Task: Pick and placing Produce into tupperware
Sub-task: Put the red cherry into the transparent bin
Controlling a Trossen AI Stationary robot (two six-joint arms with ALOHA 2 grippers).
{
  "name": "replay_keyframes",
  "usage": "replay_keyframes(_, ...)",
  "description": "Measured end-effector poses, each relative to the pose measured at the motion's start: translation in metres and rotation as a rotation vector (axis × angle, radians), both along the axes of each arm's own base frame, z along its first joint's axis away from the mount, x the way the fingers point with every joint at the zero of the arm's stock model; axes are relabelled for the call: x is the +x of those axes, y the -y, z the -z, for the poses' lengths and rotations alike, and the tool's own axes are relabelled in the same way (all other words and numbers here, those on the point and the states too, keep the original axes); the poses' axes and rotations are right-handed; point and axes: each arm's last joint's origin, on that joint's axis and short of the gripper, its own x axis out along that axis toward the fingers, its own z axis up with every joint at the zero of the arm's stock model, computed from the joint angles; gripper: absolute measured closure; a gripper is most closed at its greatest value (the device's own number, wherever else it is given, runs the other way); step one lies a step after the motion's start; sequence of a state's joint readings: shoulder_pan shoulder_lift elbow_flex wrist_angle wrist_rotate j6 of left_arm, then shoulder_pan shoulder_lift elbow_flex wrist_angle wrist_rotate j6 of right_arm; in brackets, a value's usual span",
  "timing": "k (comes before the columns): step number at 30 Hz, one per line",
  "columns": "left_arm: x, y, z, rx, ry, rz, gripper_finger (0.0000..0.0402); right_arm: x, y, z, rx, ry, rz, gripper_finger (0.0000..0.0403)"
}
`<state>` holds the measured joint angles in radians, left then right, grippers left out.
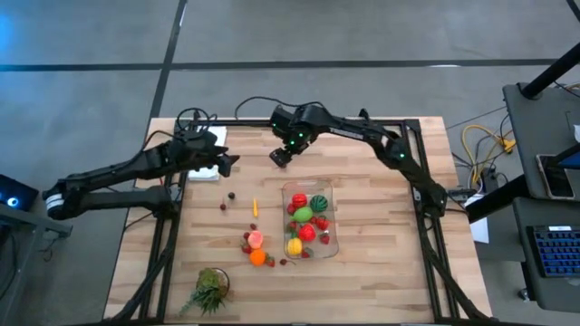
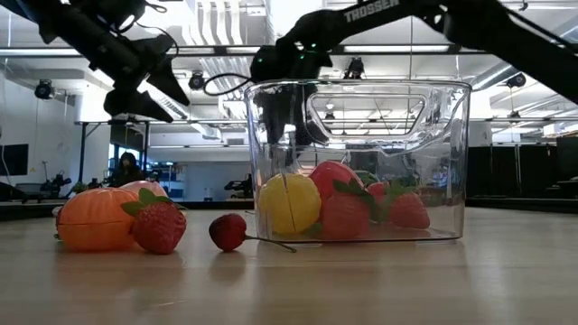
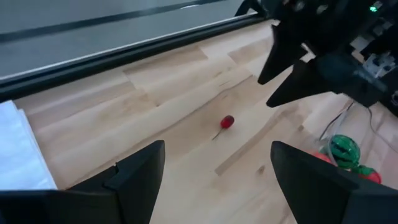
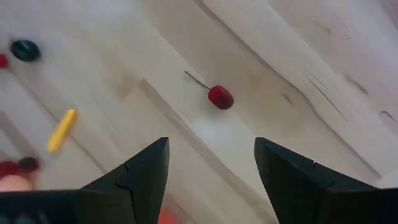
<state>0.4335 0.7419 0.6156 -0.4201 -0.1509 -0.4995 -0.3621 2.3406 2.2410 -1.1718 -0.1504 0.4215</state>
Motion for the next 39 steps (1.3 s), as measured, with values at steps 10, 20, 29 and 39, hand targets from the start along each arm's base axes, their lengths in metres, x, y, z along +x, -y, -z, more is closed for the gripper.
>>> replay_keyframes(10,0.001,-0.002,0.002,0.042,-0.047,0.029,0.0124,0.015,-0.013,0.020,-0.090,-0.081,-0.174,0.0123)
replay_keyframes(20,0.005,-0.010,0.010,0.025,-0.110,0.022,0.0124,0.014,0.004,0.038,-0.105,-0.105,-0.224,0.0074)
replay_keyframes(29,0.011,-0.017,0.019,-0.011,-0.154,0.018,0.0124,0.021,0.006,0.057,-0.212,-0.088,-0.494,0.0076)
replay_keyframes(39,0.016,-0.019,0.021,-0.015,-0.148,0.022,0.0124,0.021,0.007,0.069,-0.282,-0.125,-0.583,0.0076)
